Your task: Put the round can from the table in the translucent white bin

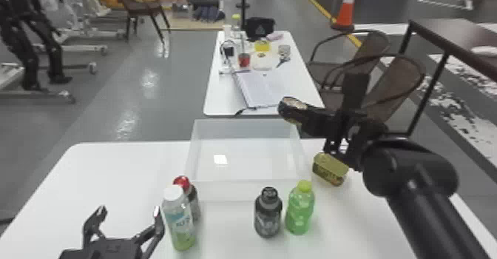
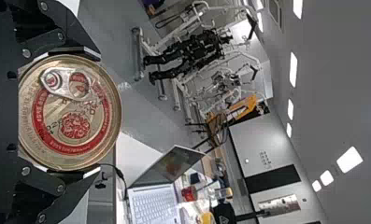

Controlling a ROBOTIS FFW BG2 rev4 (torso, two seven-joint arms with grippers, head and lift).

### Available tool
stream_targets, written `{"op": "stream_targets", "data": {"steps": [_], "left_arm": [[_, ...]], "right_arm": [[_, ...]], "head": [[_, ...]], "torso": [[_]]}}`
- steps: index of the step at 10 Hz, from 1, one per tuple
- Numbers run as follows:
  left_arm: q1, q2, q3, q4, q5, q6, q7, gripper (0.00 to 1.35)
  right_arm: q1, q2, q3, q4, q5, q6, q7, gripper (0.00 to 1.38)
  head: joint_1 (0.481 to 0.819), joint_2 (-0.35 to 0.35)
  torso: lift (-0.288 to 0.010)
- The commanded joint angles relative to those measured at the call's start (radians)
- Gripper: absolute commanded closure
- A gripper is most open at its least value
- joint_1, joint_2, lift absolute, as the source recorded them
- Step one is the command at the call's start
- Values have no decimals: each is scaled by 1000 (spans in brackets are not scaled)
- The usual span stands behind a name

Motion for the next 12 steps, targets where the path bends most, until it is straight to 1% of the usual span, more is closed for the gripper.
{"op": "stream_targets", "data": {"steps": [1,2,3,4,7,9,10,12], "left_arm": [[-4,-3,-4,1,1,2,0,190],[-5,-3,-5,6,1,4,0,190],[-7,-3,-5,6,1,5,0,190],[-10,-3,-9,7,3,5,0,190],[-11,-3,-12,10,5,7,0,190],[-13,-3,-12,10,5,8,0,190],[-13,-3,-13,10,5,8,0,190],[-11,-3,-12,10,5,7,0,190]], "right_arm": [[-35,0,29,77,-5,30,76,1049],[-60,-3,59,130,-5,34,129,1049],[-76,-3,85,184,-7,34,166,1049],[-83,-3,98,212,-7,33,177,1049],[-93,-2,115,318,-13,33,181,1049],[-98,0,113,356,-21,27,181,1047],[-98,0,113,371,-39,19,172,1016],[-96,1,115,374,-44,-10,166,591]], "head": [[549,0],[549,0],[549,0],[549,0],[549,0],[549,0],[549,0],[549,0]], "torso": [[-100],[-100],[-100],[-100],[-100],[-100],[-100],[-100]]}}
